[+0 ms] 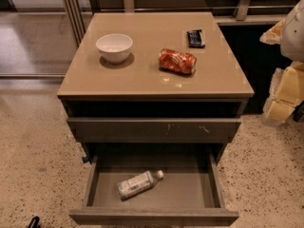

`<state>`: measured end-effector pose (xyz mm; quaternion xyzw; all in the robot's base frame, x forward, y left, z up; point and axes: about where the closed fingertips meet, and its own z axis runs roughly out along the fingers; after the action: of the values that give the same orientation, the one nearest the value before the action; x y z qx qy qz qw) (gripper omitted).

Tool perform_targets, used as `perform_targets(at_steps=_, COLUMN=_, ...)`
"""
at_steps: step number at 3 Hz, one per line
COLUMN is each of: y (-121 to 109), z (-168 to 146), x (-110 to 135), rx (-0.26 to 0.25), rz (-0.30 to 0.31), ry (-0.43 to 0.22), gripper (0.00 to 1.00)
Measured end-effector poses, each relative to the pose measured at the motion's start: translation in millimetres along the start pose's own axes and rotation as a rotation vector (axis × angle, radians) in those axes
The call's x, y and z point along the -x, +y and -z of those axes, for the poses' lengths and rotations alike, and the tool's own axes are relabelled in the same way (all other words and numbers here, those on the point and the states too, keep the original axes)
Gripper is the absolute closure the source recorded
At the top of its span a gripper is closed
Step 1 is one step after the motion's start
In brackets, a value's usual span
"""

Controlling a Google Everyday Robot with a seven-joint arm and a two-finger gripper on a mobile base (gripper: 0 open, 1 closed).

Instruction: Pick blue plastic bottle from middle drawer and place on counter

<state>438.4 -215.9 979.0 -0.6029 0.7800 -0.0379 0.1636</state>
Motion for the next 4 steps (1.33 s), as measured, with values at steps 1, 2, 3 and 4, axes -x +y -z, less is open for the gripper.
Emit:
perform_targets(at_steps=1, y=0.0, z=0.0, x=0.0, rx=0.0, rz=0.0, ry=0.0, gripper=0.0)
perform_targets(at_steps=2, y=1.7, z=-17.3, x=3.3, rx=-0.006, rz=-0.026, ry=-0.066, gripper=0.0)
perform_targets(at_steps=3, y=16.8, z=-79.5, x=8.3, rx=0.058, rz=-0.123, ry=-0.233, gripper=0.0)
perform_targets(at_steps=4, y=16.4, z=-142.8, x=61.2, rx=0.103, rz=-0.208, ry=-0.5, gripper=0.0)
